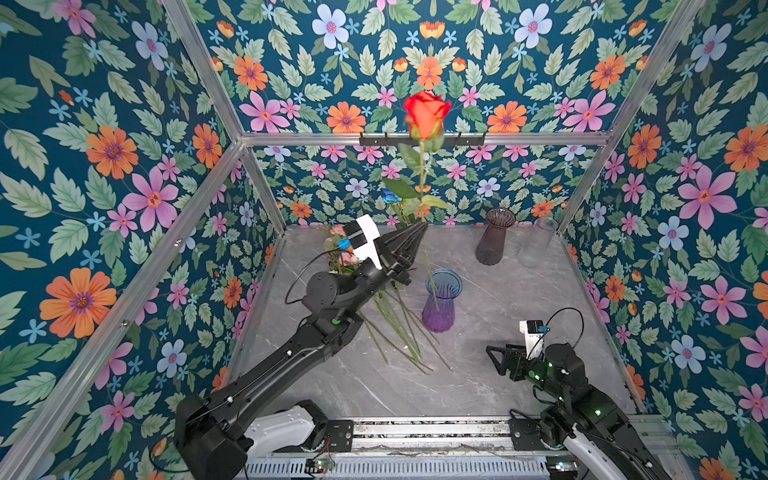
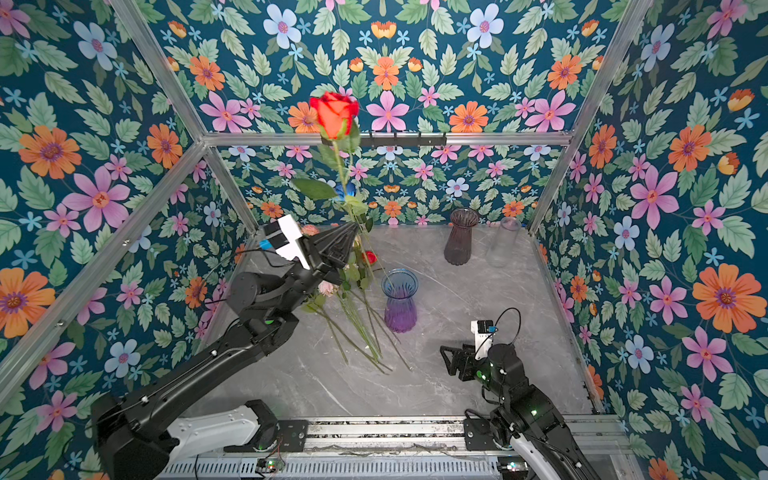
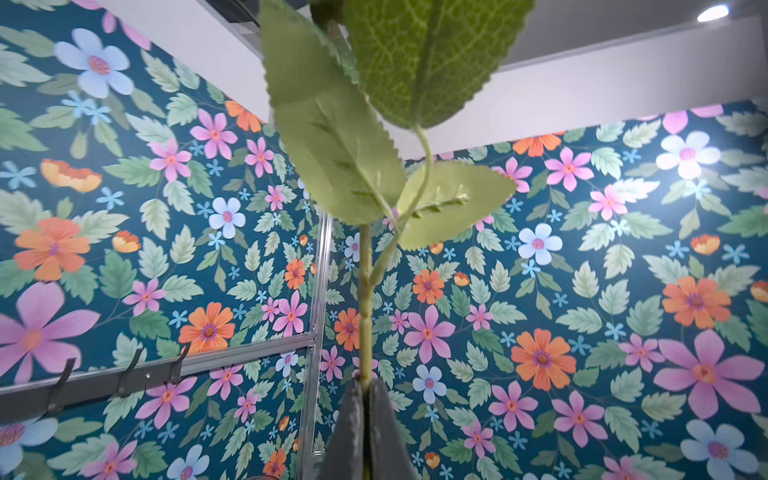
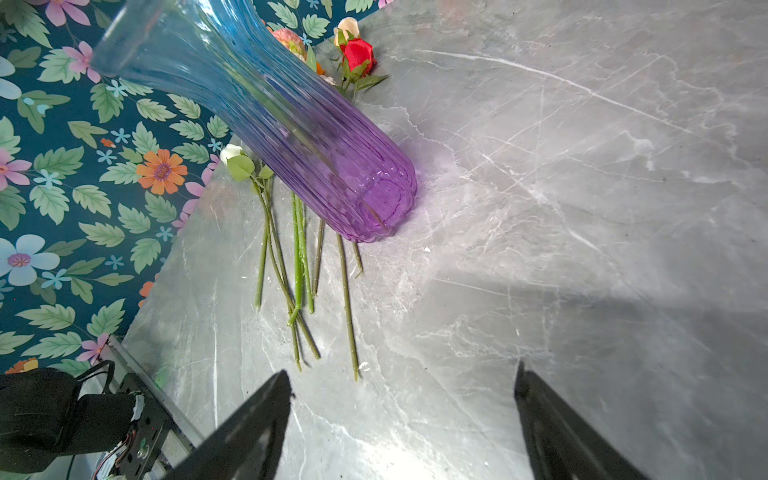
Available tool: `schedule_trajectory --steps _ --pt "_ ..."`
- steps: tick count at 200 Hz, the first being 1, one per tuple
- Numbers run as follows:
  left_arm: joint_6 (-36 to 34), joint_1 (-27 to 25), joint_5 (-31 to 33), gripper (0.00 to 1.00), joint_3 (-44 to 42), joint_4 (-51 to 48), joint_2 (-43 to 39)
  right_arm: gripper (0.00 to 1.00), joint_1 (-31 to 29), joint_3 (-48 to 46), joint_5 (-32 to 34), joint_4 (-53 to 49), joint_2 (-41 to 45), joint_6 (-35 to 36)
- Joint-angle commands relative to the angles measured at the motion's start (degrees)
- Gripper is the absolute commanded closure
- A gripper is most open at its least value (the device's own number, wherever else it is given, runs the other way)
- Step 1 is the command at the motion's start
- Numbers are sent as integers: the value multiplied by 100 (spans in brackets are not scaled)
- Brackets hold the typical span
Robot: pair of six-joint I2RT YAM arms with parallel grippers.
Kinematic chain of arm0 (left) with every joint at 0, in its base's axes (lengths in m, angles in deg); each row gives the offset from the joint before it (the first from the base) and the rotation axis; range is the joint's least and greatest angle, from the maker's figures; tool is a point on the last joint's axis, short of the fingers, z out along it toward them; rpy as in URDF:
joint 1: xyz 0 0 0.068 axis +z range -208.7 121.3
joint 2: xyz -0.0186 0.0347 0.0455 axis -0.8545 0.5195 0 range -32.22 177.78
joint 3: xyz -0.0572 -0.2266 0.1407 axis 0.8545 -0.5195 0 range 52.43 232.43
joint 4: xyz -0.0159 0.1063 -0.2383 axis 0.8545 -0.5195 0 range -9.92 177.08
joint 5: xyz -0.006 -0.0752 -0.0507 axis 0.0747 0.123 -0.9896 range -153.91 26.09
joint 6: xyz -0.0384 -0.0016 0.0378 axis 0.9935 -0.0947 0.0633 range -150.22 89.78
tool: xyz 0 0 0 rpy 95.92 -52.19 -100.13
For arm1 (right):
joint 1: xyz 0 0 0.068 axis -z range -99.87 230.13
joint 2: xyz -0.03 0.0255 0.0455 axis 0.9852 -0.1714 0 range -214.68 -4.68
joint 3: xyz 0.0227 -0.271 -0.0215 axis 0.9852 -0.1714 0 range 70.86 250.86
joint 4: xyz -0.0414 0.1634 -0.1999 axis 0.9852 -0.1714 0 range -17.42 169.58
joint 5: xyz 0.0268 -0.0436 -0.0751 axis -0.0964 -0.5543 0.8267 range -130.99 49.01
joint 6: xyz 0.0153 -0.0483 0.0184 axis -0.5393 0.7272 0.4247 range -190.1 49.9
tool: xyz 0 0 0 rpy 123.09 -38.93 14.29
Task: Arrange the flowers into the vase
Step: 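Lift the red rose and carry it over the vase with the left gripper, then lower the red rose stem into the vase and open the left gripper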
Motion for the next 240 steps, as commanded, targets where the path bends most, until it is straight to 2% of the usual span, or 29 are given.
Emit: schedule_trajectory --steps 1,40,74,110,161,183,203,212,220,232,240 --pt "-1019 -155 -244 100 442 292 444 14 2 -19 40 41 97 -6" --pt "-1597 -264 -42 100 664 -10 1046 14 2 -19 41 5 190 -14" --pt "-1728 -266 182 100 518 15 1348 14 -2 -27 34 14 188 -11" --pt "-1468 -267 467 100 140 167 1411 14 2 -28 25 15 188 -6" --pt "-1003 -272 1607 100 -674 137 1439 14 -3 -30 25 24 180 -7" --pt "-828 -270 1831 100 -900 56 1461 14 4 -30 25 31 154 -14" --pt "-690 -265 1897 90 -1009 60 1462 14 1 -33 25 49 119 -14" --pt "-649 -265 1923 82 -1040 31 1455 14 -3 -25 16 49 101 -9" --pt "-634 -265 1933 69 -1056 -2 1422 14 -3 -18 16 56 84 -14" --pt "-643 -265 1940 37 -1113 -37 1347 14 -3 -22 25 64 83 -14" --pt "-658 -265 1980 28 -1164 -33 1283 14 -2 -17 25 59 83 -10"
